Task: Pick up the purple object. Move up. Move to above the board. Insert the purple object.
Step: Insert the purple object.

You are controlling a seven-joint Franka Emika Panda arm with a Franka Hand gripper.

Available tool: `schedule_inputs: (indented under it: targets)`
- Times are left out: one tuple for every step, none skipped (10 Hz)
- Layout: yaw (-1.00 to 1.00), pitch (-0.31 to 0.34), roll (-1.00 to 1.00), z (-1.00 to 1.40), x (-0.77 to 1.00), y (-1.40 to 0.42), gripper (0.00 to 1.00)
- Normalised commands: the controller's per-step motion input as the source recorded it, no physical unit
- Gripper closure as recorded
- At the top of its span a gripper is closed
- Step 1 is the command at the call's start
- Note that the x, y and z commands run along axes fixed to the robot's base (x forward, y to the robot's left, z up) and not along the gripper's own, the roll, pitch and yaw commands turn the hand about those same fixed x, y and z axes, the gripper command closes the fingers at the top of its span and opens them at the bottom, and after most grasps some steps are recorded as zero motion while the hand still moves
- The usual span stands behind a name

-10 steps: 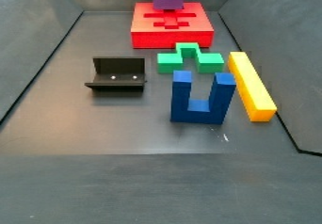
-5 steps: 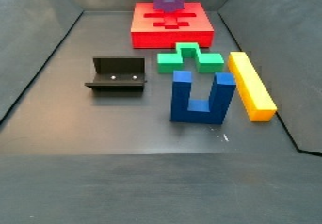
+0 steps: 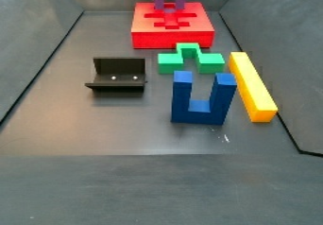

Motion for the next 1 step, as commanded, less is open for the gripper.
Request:
schedule_inputs:
  targets:
    - [0.0, 0.0, 0.0, 0.0, 0.0, 0.0, 1.0]
